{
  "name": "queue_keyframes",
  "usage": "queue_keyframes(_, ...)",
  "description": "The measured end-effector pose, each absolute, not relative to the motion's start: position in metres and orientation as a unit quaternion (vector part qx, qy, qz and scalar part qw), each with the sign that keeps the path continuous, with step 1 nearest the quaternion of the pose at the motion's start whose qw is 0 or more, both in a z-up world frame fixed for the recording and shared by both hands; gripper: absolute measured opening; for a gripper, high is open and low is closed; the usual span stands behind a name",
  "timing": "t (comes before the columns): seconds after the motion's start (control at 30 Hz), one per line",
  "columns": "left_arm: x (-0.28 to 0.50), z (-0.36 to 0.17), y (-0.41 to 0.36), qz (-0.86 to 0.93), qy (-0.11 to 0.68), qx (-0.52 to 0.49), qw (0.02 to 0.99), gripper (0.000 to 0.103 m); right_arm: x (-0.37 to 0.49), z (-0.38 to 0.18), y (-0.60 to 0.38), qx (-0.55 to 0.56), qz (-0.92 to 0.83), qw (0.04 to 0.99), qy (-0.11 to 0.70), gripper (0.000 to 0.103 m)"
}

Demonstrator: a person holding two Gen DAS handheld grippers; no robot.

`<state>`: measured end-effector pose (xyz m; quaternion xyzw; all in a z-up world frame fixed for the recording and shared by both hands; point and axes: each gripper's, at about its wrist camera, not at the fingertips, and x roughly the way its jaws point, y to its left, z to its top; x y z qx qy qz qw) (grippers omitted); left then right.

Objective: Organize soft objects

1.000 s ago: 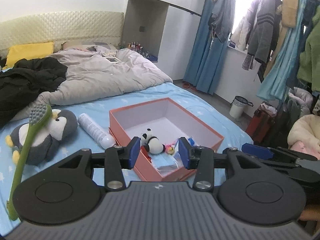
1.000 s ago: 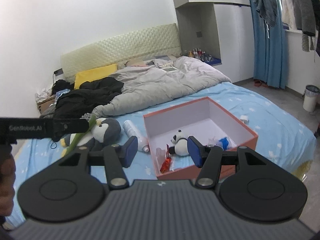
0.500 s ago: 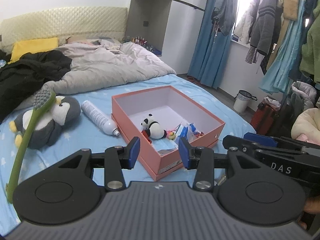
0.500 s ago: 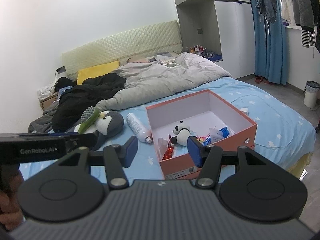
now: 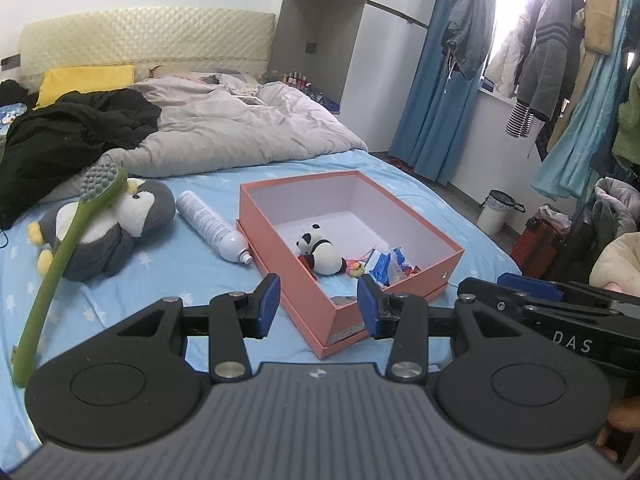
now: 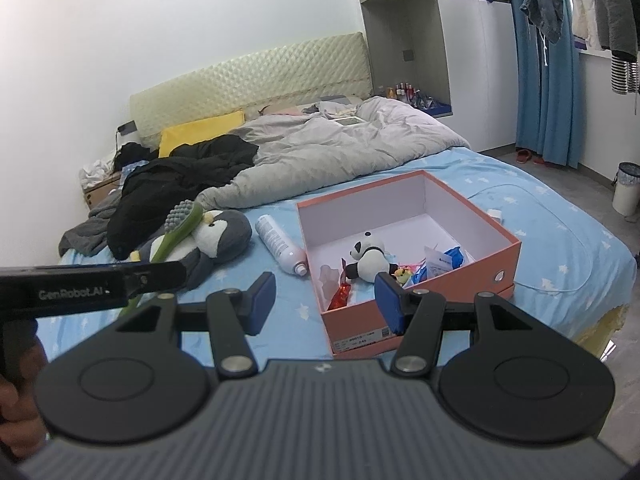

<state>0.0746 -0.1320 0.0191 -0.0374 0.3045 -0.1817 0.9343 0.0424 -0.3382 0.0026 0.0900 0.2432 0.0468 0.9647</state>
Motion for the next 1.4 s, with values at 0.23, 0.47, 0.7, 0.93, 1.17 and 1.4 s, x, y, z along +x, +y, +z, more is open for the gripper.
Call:
queue_keyframes(0.23, 0.072, 0.010, -0.127, -0.174, 0.302, -0.039, 0.937, 0.048, 0.043, -0.006, -0.334, 0.086, 0.055, 0.965, 0.241, 0.058)
queue_keyframes(0.47, 0.076, 0.005, -0.133, -0.176, 0.307, -0.039, 0.934, 0.048, 0.046, -0.008, -0.335, 0.088, 0.052, 0.963, 0.250, 0.058)
queue_keyframes(0.7, 0.079, 0.003, -0.132, -0.177, 0.312, -0.044, 0.932, 0.054, 0.048, -0.008, -0.341, 0.084, 0.033, 0.964, 0.251, 0.060)
queue_keyframes(0.93, 0.077, 0.005, -0.130, -0.173, 0.306, -0.040, 0.935, 0.093, 0.051, -0.008, -0.345, 0.081, 0.020, 0.965, 0.250, 0.103)
queue_keyframes(1.17, 0.078, 0.005, -0.129, -0.163, 0.310, -0.027, 0.936, 0.101, 0.051, -0.009, -0.345, 0.078, 0.017, 0.964, 0.252, 0.103)
queue_keyframes(1.4, 0.076, 0.008, -0.127, -0.156, 0.308, -0.028, 0.938, 0.102, 0.051, -0.008, -0.345, 0.077, 0.016, 0.965, 0.252, 0.103)
